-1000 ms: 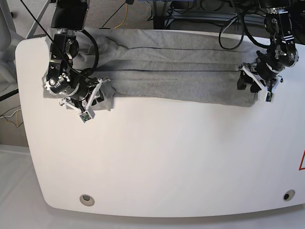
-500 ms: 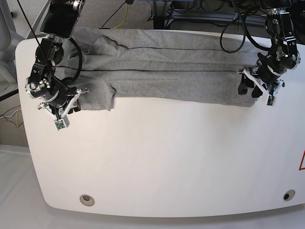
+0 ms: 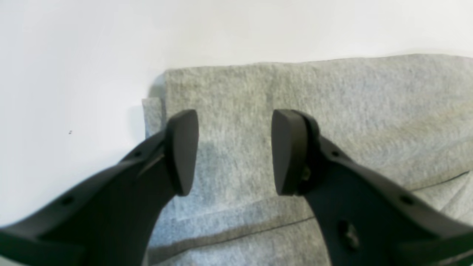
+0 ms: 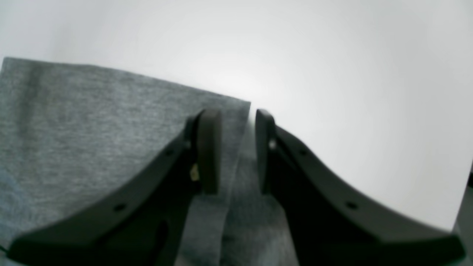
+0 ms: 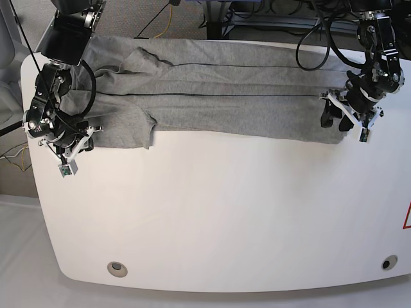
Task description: Fold the T-shirt properly
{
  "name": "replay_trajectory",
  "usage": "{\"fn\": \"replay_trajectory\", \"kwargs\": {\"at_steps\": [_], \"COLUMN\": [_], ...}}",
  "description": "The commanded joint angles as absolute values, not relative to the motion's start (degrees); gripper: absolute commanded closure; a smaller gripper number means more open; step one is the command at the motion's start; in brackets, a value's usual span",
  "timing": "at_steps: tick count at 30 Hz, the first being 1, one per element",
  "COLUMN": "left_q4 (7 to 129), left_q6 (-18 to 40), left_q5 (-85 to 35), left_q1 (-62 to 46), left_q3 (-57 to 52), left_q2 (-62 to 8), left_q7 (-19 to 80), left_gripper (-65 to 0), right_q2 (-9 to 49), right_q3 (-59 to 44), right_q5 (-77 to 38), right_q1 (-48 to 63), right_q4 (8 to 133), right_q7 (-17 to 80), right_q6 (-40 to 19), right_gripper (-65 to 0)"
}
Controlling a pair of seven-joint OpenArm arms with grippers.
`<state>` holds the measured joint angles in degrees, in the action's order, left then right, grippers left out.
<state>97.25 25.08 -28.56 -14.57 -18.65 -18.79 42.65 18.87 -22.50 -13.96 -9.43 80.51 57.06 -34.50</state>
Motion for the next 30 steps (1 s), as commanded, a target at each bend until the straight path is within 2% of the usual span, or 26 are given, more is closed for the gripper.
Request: {"fn": "replay_trajectory", "kwargs": {"at_steps": [1, 7, 9, 30], "left_q4": [98.5, 98.5, 98.5, 98.5], "left_q6": [25.2, 25.2, 25.2, 25.2], "left_q5": [-29.3, -29.3, -29.3, -29.3], "left_q1": [-14.1, -14.1, -14.1, -14.1], "left_q3": [-19.3, -19.5, -19.5, -19.5], "left_q2": [-19.6, -19.6, -19.6, -19.6], "left_q7": [41.7, 41.7, 41.7, 41.7], "left_gripper": [-29.1, -29.1, -29.1, -29.1], "right_q2": [19.9, 19.5, 19.4, 19.5], "right_q3": [-22.6, -22.5, -22.5, -22.3], "right_q5": [-14.7, -14.7, -14.7, -14.7], "right_q1": [-10.8, -11.2, -11.2, -11.5], "right_q4": [80.1, 79.1, 79.0, 69.4], "right_q7": [55.8, 55.7, 55.6, 47.7], "right_q6": [-34.5, -34.5, -34.5, -34.9], "right_gripper": [-18.9, -34.4, -37.0, -37.3]}}
